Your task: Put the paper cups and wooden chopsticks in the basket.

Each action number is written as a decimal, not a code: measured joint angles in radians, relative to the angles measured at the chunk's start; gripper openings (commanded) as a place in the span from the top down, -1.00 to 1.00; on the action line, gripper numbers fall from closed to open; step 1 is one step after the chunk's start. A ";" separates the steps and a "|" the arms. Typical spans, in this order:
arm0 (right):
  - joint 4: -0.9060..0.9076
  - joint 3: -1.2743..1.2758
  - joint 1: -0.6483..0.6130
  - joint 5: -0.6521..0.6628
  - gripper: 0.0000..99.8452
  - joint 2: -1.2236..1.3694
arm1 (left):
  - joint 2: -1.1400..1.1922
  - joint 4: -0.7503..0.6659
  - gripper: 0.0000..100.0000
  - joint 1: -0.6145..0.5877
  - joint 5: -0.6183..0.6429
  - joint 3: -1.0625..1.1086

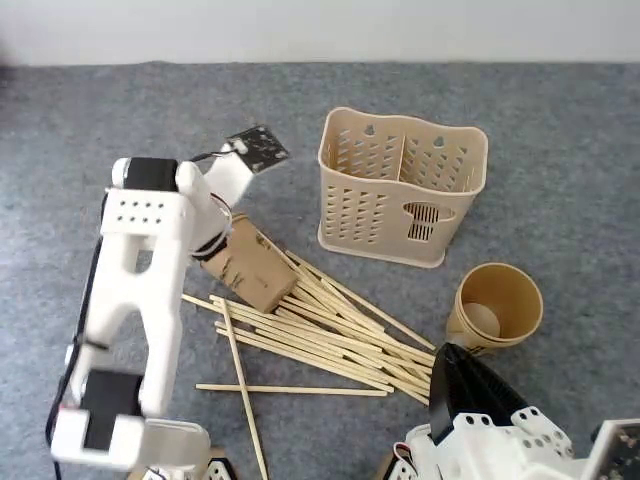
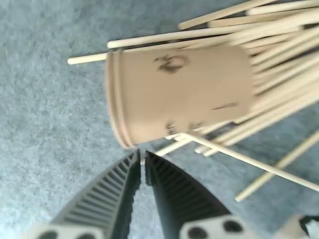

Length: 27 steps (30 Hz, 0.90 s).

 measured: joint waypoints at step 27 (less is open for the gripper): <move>0.002 0.000 0.000 0.000 0.98 0.000 | -0.465 -0.310 0.97 -0.068 0.049 0.505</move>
